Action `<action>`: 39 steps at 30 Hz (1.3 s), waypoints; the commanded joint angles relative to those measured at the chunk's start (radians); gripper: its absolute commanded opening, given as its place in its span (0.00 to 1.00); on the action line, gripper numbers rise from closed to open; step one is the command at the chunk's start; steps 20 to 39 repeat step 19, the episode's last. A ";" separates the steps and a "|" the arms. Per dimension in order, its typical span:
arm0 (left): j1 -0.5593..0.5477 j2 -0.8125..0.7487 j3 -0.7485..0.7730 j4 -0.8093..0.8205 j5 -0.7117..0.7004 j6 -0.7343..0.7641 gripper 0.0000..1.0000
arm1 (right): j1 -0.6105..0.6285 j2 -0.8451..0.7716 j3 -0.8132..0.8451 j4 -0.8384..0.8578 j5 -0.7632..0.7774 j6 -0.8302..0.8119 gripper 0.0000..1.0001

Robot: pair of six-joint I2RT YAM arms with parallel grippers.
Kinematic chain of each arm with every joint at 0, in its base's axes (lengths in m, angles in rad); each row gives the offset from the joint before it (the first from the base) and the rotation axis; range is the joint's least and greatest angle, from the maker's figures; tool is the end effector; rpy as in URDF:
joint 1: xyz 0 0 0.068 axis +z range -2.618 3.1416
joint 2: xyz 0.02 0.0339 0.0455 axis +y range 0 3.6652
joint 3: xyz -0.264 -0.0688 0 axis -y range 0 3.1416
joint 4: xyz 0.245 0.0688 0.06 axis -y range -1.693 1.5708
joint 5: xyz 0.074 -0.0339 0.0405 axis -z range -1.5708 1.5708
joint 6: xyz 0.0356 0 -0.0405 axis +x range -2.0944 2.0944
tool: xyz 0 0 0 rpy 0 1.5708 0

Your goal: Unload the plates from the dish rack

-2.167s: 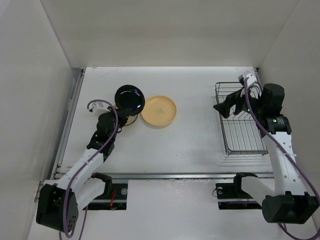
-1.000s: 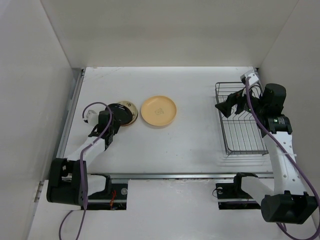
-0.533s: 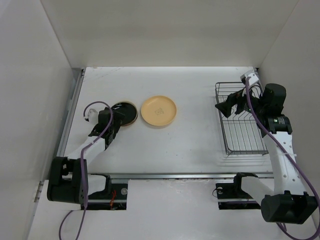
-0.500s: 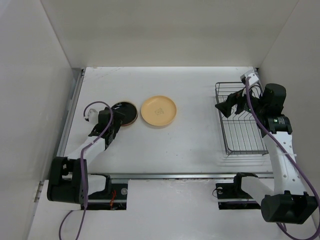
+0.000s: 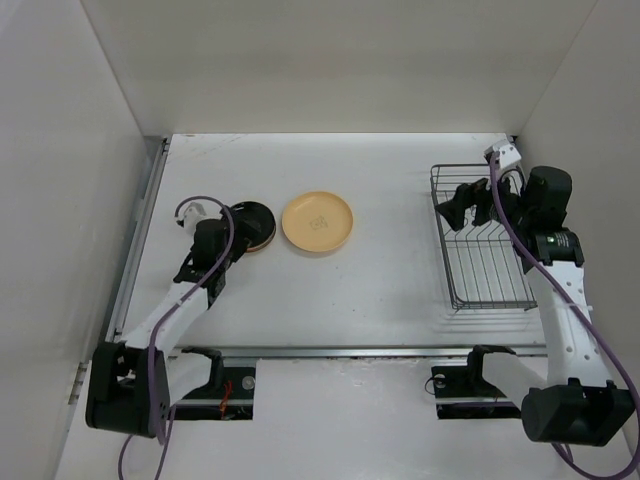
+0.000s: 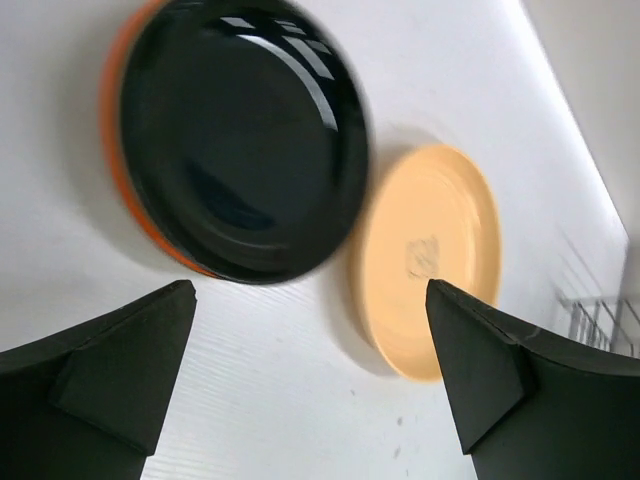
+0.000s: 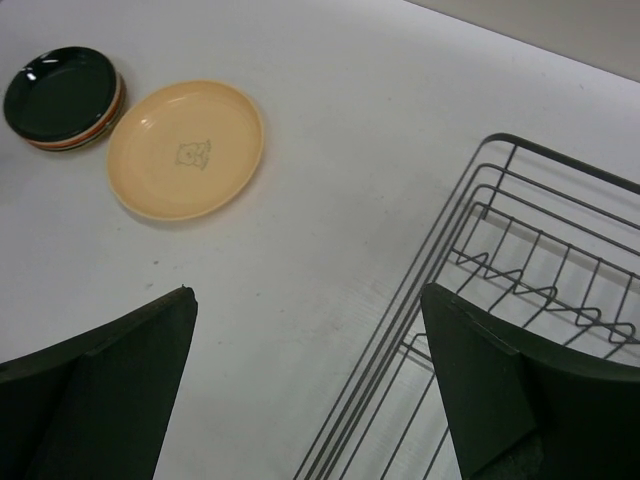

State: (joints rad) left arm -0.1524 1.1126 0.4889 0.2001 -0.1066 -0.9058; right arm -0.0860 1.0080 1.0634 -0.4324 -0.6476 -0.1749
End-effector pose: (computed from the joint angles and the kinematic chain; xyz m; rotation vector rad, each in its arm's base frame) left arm 0.2347 -0.0322 0.2109 -0.8146 1.8684 -0.5705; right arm 0.2167 0.0029 0.3726 -0.5027 1.8257 0.4511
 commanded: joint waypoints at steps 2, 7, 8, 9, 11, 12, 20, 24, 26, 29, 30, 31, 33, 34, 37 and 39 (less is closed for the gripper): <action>-0.114 -0.147 0.019 0.093 0.010 0.203 0.99 | -0.008 0.006 0.038 0.049 0.156 -0.008 0.99; -0.187 -0.287 -0.019 0.174 0.065 0.283 0.99 | -0.029 0.006 0.024 0.063 0.227 0.006 0.99; -0.200 -0.319 -0.030 0.212 0.109 0.292 0.99 | -0.029 0.006 0.033 0.072 0.276 0.030 0.99; -0.200 -0.332 -0.030 0.223 0.125 0.292 0.99 | -0.029 0.018 0.043 0.072 0.298 0.046 0.99; -0.222 -0.355 -0.030 0.234 0.154 0.311 0.99 | -0.029 0.044 0.053 0.081 0.341 0.064 0.99; -0.236 -0.355 -0.015 0.234 0.174 0.311 0.99 | -0.029 0.044 0.053 0.081 0.368 0.074 0.99; -0.285 -0.384 0.151 0.111 0.206 0.349 0.99 | -0.029 0.061 0.079 0.060 0.388 0.041 0.99; -0.285 -0.384 0.151 0.111 0.206 0.349 0.99 | -0.029 0.061 0.079 0.060 0.388 0.041 0.99; -0.285 -0.384 0.151 0.111 0.206 0.349 0.99 | -0.029 0.061 0.079 0.060 0.388 0.041 0.99; -0.285 -0.384 0.151 0.111 0.206 0.349 0.99 | -0.029 0.061 0.079 0.060 0.388 0.041 0.99; -0.285 -0.384 0.151 0.111 0.206 0.349 0.99 | -0.029 0.061 0.079 0.060 0.388 0.041 0.99; -0.285 -0.384 0.151 0.111 0.206 0.349 0.99 | -0.029 0.061 0.079 0.060 0.388 0.041 0.99; -0.285 -0.384 0.151 0.111 0.206 0.349 0.99 | -0.029 0.061 0.079 0.060 0.388 0.041 0.99; -0.285 -0.384 0.151 0.111 0.206 0.349 0.99 | -0.029 0.061 0.079 0.060 0.388 0.041 0.99; -0.285 -0.384 0.151 0.111 0.206 0.349 0.99 | -0.029 0.061 0.079 0.060 0.388 0.041 0.99; -0.285 -0.384 0.151 0.111 0.206 0.349 0.99 | -0.029 0.061 0.079 0.060 0.388 0.041 0.99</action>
